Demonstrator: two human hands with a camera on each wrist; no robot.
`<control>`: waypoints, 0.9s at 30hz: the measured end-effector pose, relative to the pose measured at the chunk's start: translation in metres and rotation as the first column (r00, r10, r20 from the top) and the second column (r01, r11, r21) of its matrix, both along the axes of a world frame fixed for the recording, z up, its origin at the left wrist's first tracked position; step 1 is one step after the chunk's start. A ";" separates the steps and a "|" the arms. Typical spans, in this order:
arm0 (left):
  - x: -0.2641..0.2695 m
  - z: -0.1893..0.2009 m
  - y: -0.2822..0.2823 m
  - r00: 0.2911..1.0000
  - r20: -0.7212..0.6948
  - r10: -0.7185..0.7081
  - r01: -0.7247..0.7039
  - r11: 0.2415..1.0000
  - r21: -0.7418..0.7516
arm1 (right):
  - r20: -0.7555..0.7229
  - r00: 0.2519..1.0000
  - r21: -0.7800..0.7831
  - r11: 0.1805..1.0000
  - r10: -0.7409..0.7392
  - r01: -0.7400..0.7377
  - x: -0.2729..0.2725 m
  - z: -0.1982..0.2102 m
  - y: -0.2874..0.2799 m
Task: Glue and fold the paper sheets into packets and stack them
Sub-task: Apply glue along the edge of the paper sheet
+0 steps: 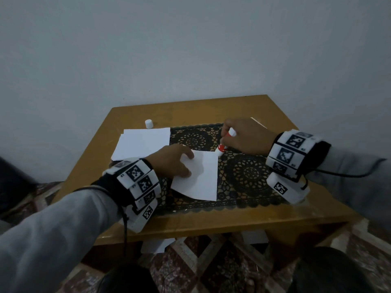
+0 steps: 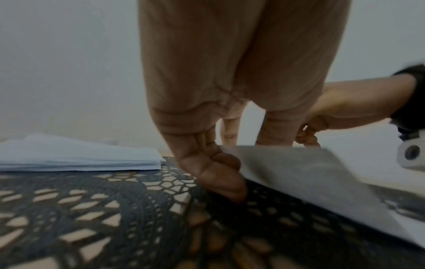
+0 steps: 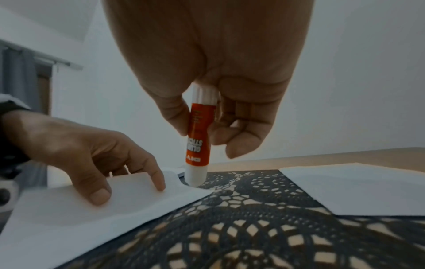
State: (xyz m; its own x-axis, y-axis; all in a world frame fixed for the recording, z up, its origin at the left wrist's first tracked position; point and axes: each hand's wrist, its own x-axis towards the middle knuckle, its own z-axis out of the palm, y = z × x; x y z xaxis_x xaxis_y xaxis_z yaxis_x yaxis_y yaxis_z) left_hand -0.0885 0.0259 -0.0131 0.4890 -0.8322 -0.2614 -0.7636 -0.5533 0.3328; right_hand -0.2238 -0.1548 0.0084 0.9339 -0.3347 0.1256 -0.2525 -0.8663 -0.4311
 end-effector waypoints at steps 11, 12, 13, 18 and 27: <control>-0.005 -0.003 -0.003 0.991 0.110 -0.073 0.061 0.992 0.108 | -0.112 0.990 -0.097 0.990 0.089 -0.100 0.019 -0.013 0.021; -0.004 -0.003 -0.003 0.991 0.105 -0.080 0.068 0.991 0.113 | -0.119 0.988 -0.078 0.991 0.099 -0.109 0.019 -0.012 0.021; -0.004 -0.003 -0.004 0.991 0.103 -0.084 0.072 0.990 0.119 | -0.119 0.987 -0.053 0.992 0.110 -0.117 0.019 -0.011 0.022; -0.002 -0.003 -0.006 0.991 0.104 -0.086 0.072 0.989 0.127 | -0.117 0.975 0.021 0.982 0.190 -0.188 0.001 -0.010 0.035; 0.004 0.003 -0.017 0.998 -0.065 0.010 -0.031 0.943 -0.332 | -0.151 0.928 0.116 0.938 0.341 -0.326 -0.027 -0.010 0.056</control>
